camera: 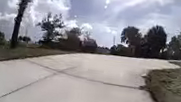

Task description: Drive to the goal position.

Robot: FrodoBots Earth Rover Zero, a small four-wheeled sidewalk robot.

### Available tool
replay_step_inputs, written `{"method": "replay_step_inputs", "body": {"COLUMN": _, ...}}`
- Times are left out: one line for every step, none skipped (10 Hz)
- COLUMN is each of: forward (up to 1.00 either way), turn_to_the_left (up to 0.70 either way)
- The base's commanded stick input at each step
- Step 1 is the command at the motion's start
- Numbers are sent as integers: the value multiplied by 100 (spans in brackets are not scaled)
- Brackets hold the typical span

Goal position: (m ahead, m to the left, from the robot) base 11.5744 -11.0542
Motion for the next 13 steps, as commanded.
{"method": "replay_step_inputs", "body": {"forward": 85, "turn_to_the_left": 0}}
{"method": "replay_step_inputs", "body": {"forward": 85, "turn_to_the_left": 0}}
{"method": "replay_step_inputs", "body": {"forward": 85, "turn_to_the_left": 0}}
{"method": "replay_step_inputs", "body": {"forward": 85, "turn_to_the_left": 0}}
{"method": "replay_step_inputs", "body": {"forward": 85, "turn_to_the_left": 0}}
{"method": "replay_step_inputs", "body": {"forward": 85, "turn_to_the_left": -5}}
{"method": "replay_step_inputs", "body": {"forward": 85, "turn_to_the_left": -12}}
{"method": "replay_step_inputs", "body": {"forward": 85, "turn_to_the_left": -31}}
{"method": "replay_step_inputs", "body": {"forward": 85, "turn_to_the_left": -34}}
{"method": "replay_step_inputs", "body": {"forward": 85, "turn_to_the_left": -34}}
{"method": "replay_step_inputs", "body": {"forward": 85, "turn_to_the_left": -34}}
{"method": "replay_step_inputs", "body": {"forward": 85, "turn_to_the_left": -34}}
{"method": "replay_step_inputs", "body": {"forward": 85, "turn_to_the_left": -34}}
